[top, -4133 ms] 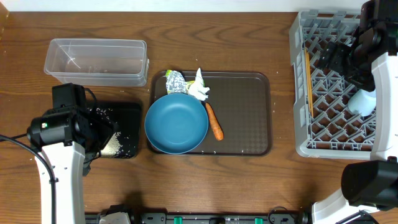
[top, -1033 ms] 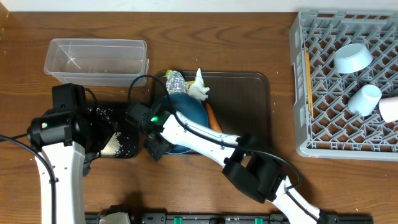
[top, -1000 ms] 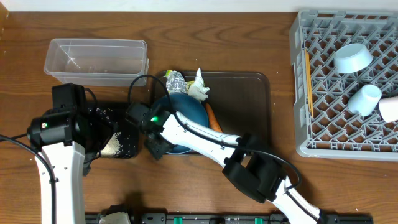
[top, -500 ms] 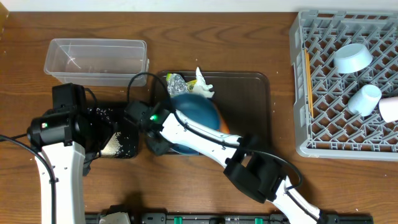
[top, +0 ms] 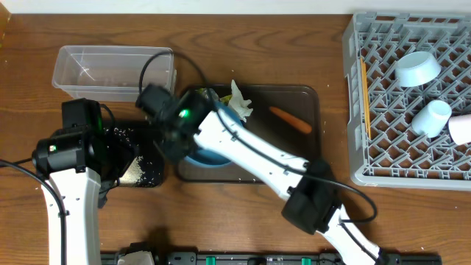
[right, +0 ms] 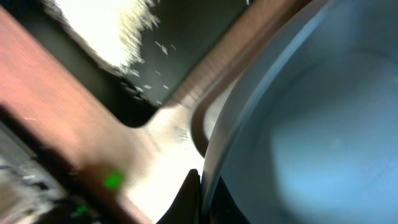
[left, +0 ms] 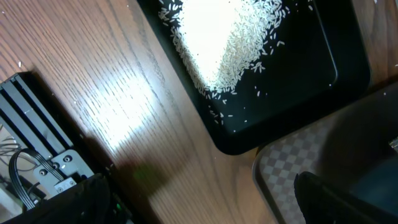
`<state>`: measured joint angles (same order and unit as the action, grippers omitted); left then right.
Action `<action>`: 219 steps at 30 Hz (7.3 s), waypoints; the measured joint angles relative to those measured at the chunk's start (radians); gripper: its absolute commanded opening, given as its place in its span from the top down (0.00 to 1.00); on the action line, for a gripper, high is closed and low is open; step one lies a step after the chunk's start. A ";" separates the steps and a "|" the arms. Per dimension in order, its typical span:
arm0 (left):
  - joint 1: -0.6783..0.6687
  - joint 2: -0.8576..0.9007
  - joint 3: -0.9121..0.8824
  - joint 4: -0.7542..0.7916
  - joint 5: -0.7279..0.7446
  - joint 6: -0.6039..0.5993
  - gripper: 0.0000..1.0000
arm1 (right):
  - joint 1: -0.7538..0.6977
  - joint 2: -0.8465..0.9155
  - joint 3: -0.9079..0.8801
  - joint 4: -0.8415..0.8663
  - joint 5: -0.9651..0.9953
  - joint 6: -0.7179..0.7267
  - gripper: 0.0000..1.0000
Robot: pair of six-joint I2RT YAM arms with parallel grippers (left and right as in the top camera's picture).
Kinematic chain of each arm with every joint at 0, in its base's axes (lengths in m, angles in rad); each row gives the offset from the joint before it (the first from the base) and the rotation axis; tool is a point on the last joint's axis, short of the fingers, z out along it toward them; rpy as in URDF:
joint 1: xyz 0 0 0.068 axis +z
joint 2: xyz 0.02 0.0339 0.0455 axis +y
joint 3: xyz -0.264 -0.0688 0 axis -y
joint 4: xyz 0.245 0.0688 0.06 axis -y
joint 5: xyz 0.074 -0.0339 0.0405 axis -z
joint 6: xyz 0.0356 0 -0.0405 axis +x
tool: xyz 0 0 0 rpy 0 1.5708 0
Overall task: Sort waste into correct bins and load items into the dishwasher rack
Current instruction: 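Carry the light blue bowl to the rack and set it down, then release the bowl and raise the right gripper above the rack, then move the left gripper to the crumpled white paper on the tray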
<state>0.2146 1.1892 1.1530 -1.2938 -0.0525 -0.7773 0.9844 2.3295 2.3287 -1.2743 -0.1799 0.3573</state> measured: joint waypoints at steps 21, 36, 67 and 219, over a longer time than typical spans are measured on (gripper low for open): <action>0.000 0.000 0.000 0.000 0.000 0.000 0.02 | -0.737 -0.262 0.266 -0.233 -0.467 -0.172 0.99; 0.000 0.000 0.000 0.000 0.000 0.000 0.02 | -1.378 -0.288 0.253 -0.296 -0.723 -0.421 0.99; 0.000 0.000 0.000 0.000 0.000 0.000 0.02 | -1.679 0.182 0.249 0.296 -1.290 -0.460 0.99; 0.000 0.000 0.000 0.000 0.000 0.000 0.02 | -0.882 -0.531 -0.262 -0.120 -0.053 -0.211 0.01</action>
<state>0.2146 1.1892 1.1534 -1.2938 -0.0525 -0.7773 0.1020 1.7981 2.0666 -1.3941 -0.2333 0.1463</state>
